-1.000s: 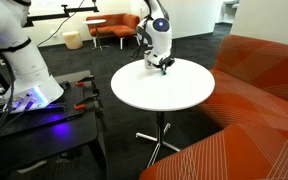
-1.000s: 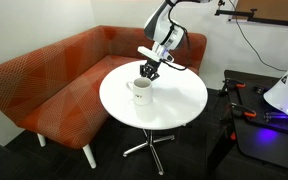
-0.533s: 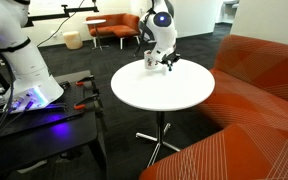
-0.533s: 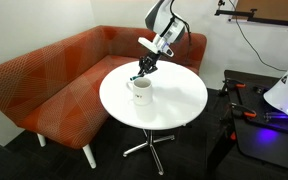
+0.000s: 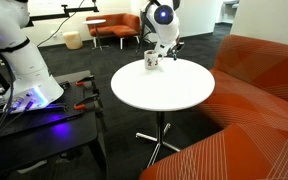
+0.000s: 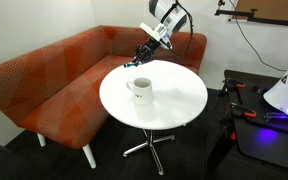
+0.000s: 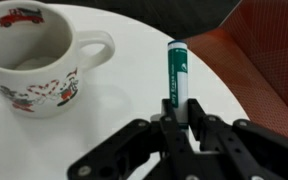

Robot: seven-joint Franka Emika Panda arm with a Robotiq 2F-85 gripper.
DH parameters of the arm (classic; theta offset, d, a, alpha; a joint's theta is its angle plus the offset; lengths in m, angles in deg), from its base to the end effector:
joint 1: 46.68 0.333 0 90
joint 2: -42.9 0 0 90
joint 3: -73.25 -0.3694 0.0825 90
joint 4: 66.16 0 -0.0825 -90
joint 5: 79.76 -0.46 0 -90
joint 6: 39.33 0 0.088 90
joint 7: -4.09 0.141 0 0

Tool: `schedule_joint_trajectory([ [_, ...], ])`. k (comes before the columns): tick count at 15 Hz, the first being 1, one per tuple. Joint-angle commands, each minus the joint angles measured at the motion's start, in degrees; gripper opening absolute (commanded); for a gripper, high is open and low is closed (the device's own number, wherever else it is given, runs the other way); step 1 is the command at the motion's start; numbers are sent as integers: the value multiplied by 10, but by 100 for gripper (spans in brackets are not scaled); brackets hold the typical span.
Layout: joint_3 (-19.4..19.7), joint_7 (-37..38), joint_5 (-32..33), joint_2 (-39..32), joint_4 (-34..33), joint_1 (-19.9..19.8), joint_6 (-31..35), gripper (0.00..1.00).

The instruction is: Put the marker into the white mug.

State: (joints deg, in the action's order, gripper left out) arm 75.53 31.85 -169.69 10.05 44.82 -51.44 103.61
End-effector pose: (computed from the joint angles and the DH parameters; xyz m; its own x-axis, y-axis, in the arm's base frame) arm 0.7020 -0.0715 0.1423 -0.1438 -0.7099 -0.6895 -0.8320 0.4640 -0.3042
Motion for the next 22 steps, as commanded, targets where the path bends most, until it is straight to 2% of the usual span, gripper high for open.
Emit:
schedule_joint_trajectory([
  [1,-4,-71,-28,30,22,-26,-97,5],
  [6,7,-104,-10,29,24,-47,-254,5],
  [9,16,-101,3,25,21,-49,-324,5],
  [15,24,-85,42,15,11,-41,-410,5],
  [22,22,-72,76,-5,-3,-29,-480,5],
])
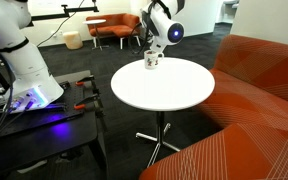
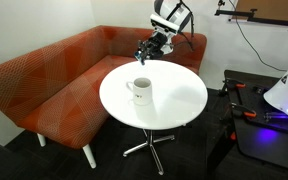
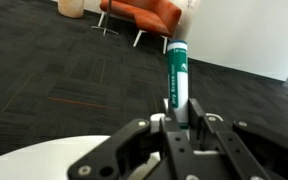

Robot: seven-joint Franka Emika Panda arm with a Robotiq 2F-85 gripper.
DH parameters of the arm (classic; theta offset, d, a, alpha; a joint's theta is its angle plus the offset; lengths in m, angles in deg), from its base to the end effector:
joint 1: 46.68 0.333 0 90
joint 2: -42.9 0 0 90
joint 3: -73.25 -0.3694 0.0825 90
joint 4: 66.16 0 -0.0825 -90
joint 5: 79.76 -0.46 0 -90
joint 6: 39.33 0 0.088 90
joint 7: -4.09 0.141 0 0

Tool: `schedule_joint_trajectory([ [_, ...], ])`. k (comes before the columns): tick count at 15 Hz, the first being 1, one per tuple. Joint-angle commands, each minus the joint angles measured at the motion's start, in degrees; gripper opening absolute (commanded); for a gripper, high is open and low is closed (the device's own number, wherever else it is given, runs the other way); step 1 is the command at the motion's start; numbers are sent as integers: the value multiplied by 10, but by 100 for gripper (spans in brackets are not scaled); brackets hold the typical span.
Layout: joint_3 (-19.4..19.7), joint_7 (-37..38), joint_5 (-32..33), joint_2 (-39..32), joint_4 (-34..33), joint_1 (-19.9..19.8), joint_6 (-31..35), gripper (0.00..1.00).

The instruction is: Put the marker into the white mug.

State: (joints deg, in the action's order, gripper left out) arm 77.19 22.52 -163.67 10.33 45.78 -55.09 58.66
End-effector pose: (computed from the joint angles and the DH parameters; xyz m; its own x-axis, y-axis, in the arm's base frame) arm 0.6647 -0.0145 0.1746 0.2550 -0.2565 -0.9323 -0.9472 0.1274 -0.2942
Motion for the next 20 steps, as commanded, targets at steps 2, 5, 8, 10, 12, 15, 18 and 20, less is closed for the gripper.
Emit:
schedule_joint_trajectory([
  [2,6,22,20,-14,-16,10,-45,5],
  [5,5,26,24,-28,-25,14,-65,5],
  [8,4,36,33,-48,-42,10,-104,5],
  [10,5,46,36,-61,-53,9,-128,5],
  [12,4,53,37,-76,-67,8,-151,5],
  [15,5,61,34,-97,-87,7,-174,5],
  [18,4,58,31,-119,-109,2,-199,5],
  [20,6,56,30,-132,-122,1,-209,5],
])
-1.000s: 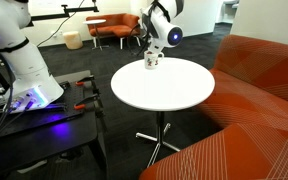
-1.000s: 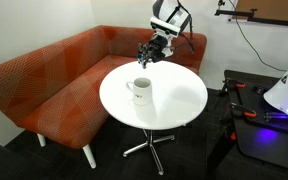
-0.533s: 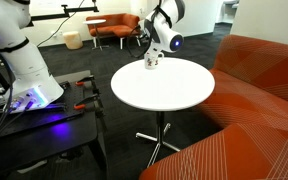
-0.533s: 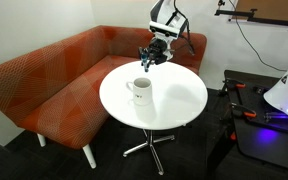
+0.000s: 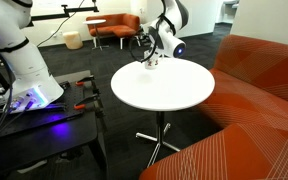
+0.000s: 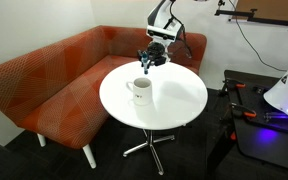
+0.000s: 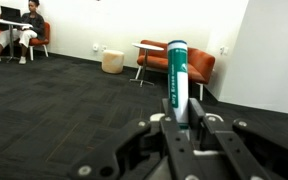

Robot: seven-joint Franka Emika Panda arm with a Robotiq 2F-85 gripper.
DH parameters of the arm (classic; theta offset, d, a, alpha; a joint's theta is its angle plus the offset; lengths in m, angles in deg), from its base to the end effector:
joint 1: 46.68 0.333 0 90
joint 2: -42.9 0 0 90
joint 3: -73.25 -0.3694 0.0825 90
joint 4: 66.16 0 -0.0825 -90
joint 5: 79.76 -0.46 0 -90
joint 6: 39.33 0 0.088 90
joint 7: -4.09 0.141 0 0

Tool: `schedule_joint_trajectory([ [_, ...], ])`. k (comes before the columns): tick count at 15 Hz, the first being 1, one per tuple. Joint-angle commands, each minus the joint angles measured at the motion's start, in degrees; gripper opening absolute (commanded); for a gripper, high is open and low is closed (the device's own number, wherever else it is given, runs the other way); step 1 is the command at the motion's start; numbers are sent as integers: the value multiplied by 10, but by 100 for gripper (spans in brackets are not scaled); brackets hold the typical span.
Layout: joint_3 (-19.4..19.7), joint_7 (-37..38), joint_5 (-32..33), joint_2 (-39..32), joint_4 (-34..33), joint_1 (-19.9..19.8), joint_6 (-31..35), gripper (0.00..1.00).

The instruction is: Put the marker into the white mug.

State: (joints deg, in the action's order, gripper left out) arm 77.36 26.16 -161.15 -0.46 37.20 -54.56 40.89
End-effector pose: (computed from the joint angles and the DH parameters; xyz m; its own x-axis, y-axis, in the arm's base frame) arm 0.6656 0.0173 0.1341 0.1787 0.0177 -0.9838 -0.9835 -0.0259 -0.1791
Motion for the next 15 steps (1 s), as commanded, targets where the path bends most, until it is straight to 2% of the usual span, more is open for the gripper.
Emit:
schedule_joint_trajectory([
  [1,5,21,5,-30,-42,-4,-34,5],
  [15,5,20,0,-72,-84,-6,-23,5],
])
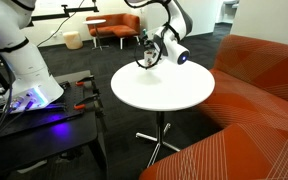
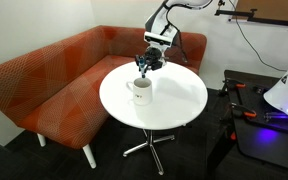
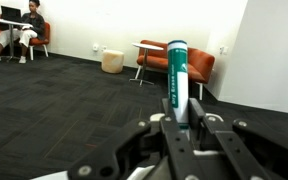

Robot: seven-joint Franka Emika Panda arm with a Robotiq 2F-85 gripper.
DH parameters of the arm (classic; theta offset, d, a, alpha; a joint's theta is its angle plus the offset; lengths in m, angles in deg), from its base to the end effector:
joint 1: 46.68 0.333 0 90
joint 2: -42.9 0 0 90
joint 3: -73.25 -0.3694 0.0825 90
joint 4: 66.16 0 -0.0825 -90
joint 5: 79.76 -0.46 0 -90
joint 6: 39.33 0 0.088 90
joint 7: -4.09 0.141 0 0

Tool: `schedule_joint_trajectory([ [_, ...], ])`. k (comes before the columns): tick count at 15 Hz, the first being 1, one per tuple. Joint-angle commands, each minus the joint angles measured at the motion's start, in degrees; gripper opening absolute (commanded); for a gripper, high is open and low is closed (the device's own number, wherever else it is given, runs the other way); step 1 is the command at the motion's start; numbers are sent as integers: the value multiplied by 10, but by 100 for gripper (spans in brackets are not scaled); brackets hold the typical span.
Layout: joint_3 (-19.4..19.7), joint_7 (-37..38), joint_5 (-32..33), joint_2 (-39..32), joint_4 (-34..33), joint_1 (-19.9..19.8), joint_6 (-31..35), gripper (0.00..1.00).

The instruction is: Put the marker into the white mug.

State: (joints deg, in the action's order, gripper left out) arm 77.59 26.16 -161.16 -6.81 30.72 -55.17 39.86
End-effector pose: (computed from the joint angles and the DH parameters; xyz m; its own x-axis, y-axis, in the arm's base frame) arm 0.6857 0.0058 0.1000 0.1790 0.0244 -0.9835 -0.9834 -0.0268 -0.1797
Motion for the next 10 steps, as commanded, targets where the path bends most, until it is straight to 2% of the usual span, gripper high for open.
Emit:
schedule_joint_trajectory([
  [1,3,21,-1,-9,-20,0,-10,5],
  [2,3,21,-1,-9,-21,0,-10,16],
  [3,3,19,-2,-10,-21,-1,-12,45],
  [4,3,18,-3,-9,-20,-1,-11,46],
  [5,3,17,-4,-8,-20,-2,-11,51],
  [10,5,19,-6,7,-11,1,0,88],
])
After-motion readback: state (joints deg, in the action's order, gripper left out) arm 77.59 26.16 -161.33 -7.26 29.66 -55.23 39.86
